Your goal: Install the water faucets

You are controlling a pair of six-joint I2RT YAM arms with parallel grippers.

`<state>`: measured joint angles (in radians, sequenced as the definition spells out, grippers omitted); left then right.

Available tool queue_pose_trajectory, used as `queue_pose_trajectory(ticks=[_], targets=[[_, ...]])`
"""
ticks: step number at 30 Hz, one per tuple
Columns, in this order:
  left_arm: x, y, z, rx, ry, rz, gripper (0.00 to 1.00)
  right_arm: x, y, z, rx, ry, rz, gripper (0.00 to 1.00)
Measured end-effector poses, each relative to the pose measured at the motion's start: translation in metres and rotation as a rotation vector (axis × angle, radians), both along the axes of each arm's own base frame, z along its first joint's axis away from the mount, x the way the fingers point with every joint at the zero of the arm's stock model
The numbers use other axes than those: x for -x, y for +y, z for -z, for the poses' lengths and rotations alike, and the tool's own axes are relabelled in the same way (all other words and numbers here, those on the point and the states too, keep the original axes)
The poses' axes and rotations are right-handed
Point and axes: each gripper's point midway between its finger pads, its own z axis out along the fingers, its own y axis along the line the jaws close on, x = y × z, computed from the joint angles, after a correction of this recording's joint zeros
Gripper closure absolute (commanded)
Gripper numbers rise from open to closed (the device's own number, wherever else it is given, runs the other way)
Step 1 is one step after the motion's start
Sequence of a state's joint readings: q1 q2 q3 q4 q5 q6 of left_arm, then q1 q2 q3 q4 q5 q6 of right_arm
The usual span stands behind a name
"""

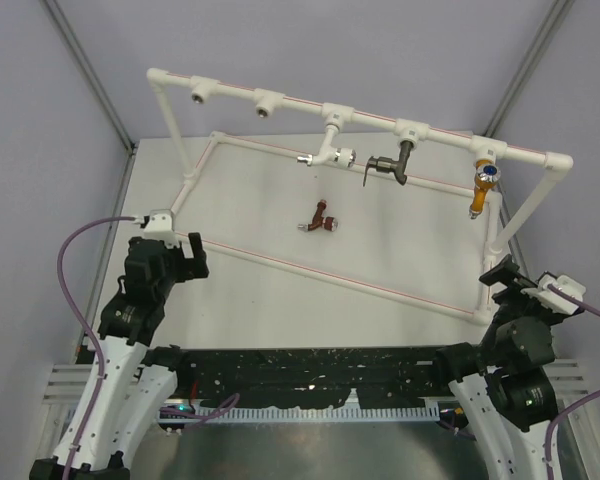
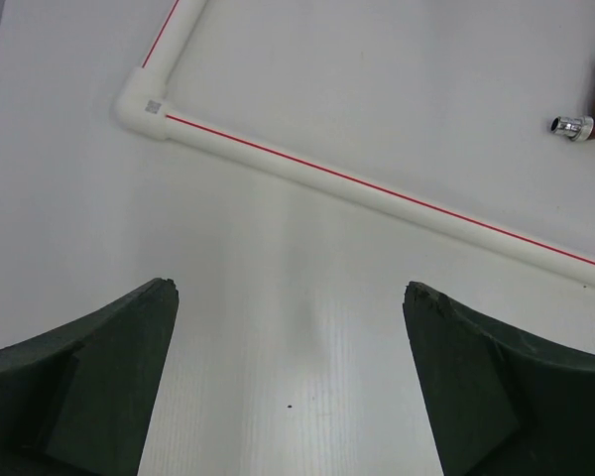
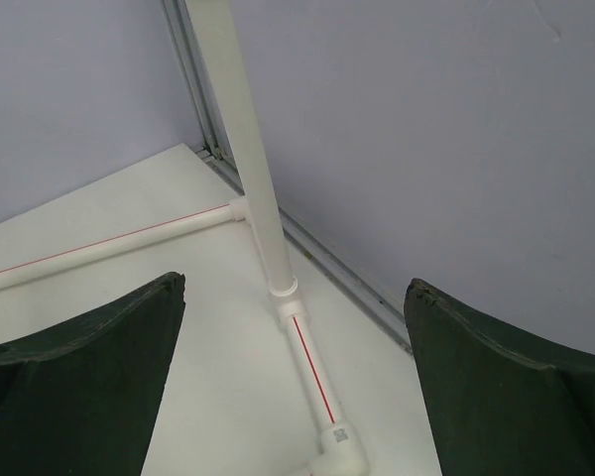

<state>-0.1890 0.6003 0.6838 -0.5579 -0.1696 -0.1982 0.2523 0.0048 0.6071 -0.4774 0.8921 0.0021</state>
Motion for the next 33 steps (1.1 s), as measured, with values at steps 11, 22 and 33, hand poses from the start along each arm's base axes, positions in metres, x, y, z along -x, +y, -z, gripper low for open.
queue_pose_trajectory(ticks=[11, 22, 33], targets=[[-0.007, -0.027, 0.027, 0.101, 0.114, 0.078, 0.01, -0.006, 0.004, 0.005, 0.007, 0.008, -0.02, 0.05], [0.009, -0.107, 0.078, 0.211, 0.39, 0.291, 0.0, -0.002, 0.027, -0.013, -0.165, -0.101, -0.17, 0.05], [0.042, -0.206, 0.118, 0.201, 0.573, 0.558, 0.12, -0.009, 0.054, 0.003, -0.363, -0.117, -0.287, 0.05]])
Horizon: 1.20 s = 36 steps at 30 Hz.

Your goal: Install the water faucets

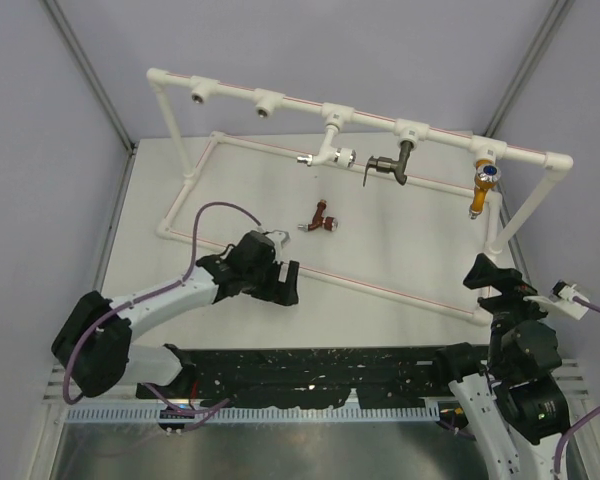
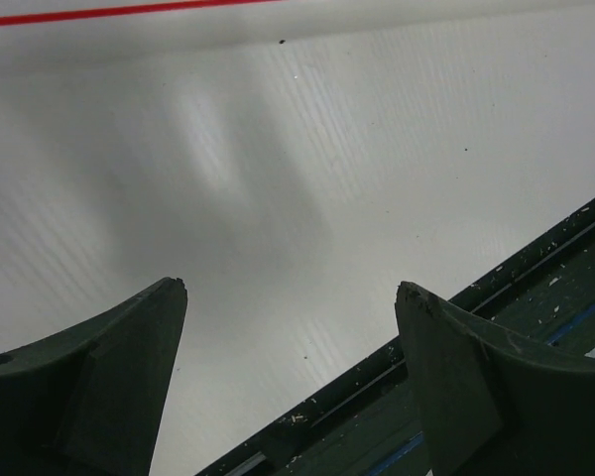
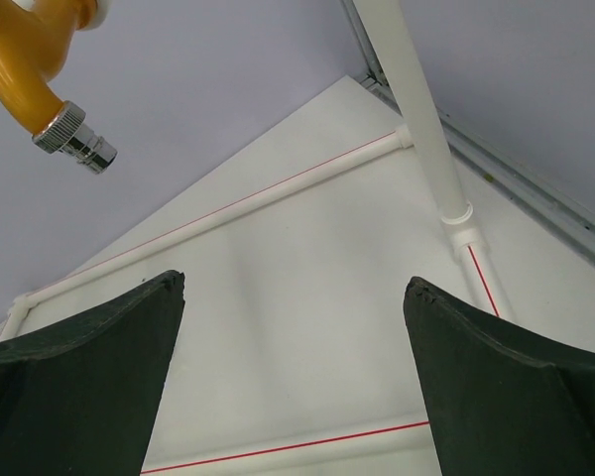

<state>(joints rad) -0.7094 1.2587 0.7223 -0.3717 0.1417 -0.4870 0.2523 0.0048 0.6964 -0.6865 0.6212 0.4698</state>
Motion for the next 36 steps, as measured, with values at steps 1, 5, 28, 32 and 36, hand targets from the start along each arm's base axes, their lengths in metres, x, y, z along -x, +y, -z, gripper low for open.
queue_pose_trajectory(ticks=[1, 5, 28, 32, 36], targets=[[0.002, -0.007, 0.005, -0.009, 0.017, 0.019, 0.12, -0.001, 0.002, 0.002, -0.008, 0.002, -0.008, 0.05], [-0.001, -0.034, 0.016, -0.022, 0.044, 0.074, 0.12, -0.004, 0.008, 0.007, -0.038, 0.01, -0.034, 0.05], [-0.075, -0.157, 0.016, 0.145, 0.141, 0.032, 0.11, -0.043, 0.082, 0.121, -0.332, 0.327, -0.265, 0.04], [-0.111, -0.173, -0.007, 0.215, 0.079, 0.003, 0.09, -0.05, 0.093, 0.143, -0.359, 0.423, -0.286, 0.05], [-0.154, -0.158, -0.037, 0.273, -0.047, -0.07, 0.08, -0.057, 0.104, 0.167, -0.412, 0.48, -0.299, 0.02]])
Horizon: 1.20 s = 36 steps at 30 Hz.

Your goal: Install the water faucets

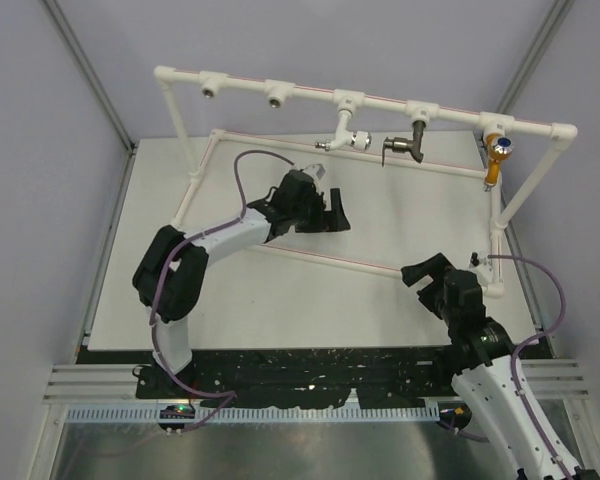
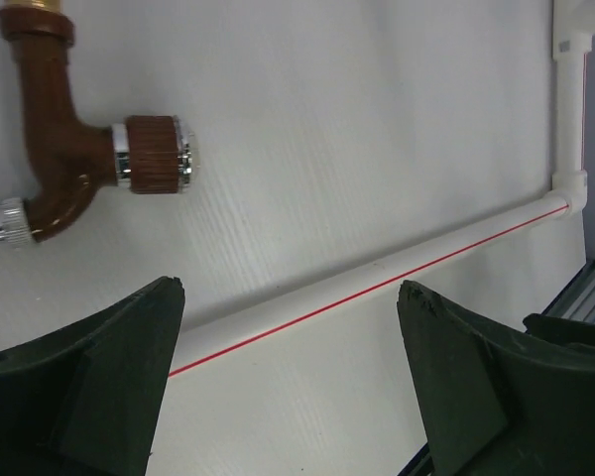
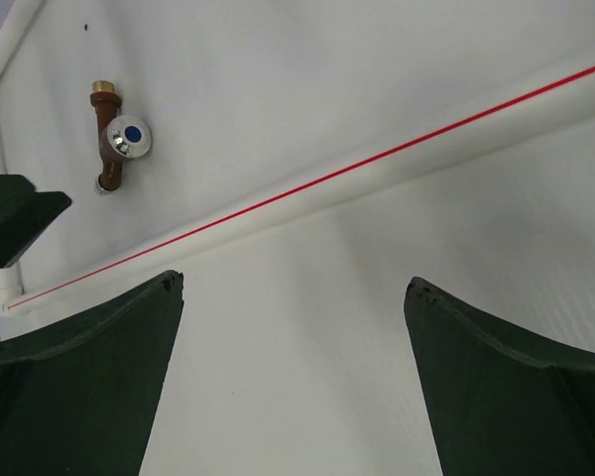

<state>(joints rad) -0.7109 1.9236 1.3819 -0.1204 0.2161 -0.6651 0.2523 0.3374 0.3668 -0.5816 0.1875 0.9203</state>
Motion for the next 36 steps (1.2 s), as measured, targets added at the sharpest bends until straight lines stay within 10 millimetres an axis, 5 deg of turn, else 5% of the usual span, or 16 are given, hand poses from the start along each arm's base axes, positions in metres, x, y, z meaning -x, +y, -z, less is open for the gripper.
queue_pose_trajectory(ticks=[8, 16, 20, 31, 36], targets=[[-0.027, 0.089, -0.025, -0.037, -0.089, -0.146, 0.06, -0.002, 0.01, 0.064, -0.118, 0.163, 0.066, 0.0], [-0.076, 0.167, -0.004, -0.189, -0.043, -0.239, 0.04, -0.022, 0.006, 0.071, -0.214, 0.131, 0.18, 0.0], [-0.085, 0.178, 0.02, -0.256, 0.025, -0.221, 0.04, -0.034, 0.003, 0.071, -0.233, 0.113, 0.22, 0.0], [-0.032, 0.184, 0.073, -0.3, 0.242, -0.116, 0.03, -0.081, 0.009, 0.07, -0.101, 0.128, 0.144, 0.04], [-0.029, 0.177, 0.064, -0.231, 0.2, -0.103, 0.03, -0.095, 0.013, 0.072, -0.017, 0.143, 0.064, 0.04]])
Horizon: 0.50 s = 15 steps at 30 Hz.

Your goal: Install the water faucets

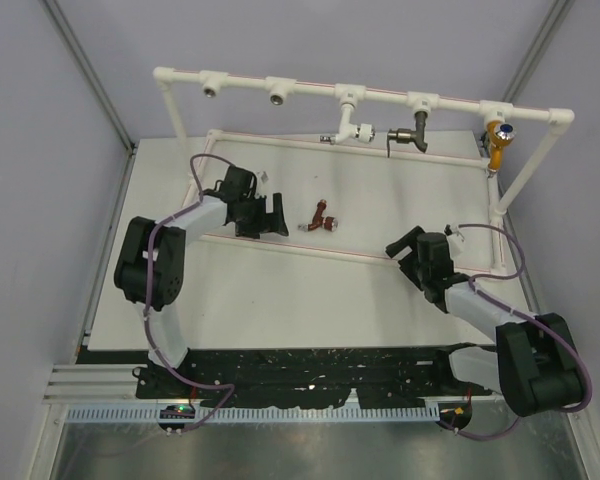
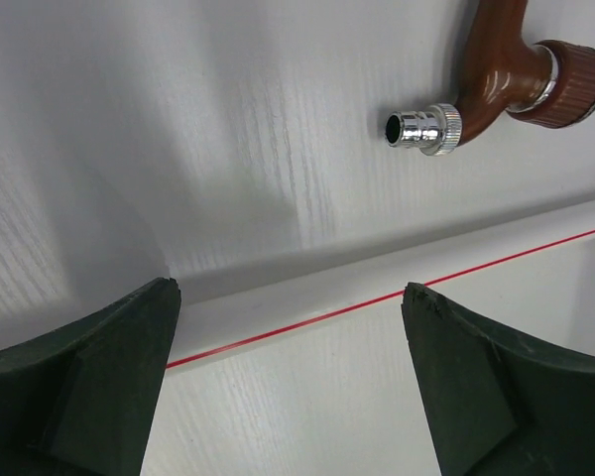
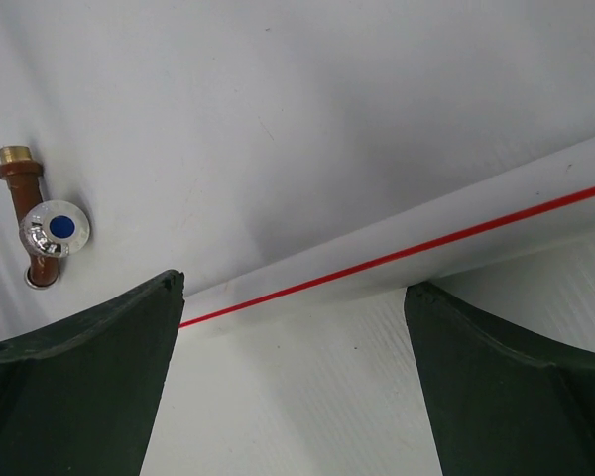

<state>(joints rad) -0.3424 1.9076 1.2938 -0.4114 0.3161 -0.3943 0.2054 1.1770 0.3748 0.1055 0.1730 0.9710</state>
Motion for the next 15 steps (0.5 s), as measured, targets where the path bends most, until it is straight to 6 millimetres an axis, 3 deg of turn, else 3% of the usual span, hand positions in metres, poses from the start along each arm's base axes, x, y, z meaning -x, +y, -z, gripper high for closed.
queue_pose_trajectory(ticks=[6, 15], targets=[[0.007, -0.005, -0.005, 0.086, -0.055, -0.005, 0.04, -0.009, 0.003, 0.002, 0.07, 0.021, -0.081, 0.04], [0.035, -0.011, -0.006, 0.186, -0.082, -0.004, 0.04, -0.042, 0.002, 0.003, 0.136, 0.044, -0.141, 0.05]])
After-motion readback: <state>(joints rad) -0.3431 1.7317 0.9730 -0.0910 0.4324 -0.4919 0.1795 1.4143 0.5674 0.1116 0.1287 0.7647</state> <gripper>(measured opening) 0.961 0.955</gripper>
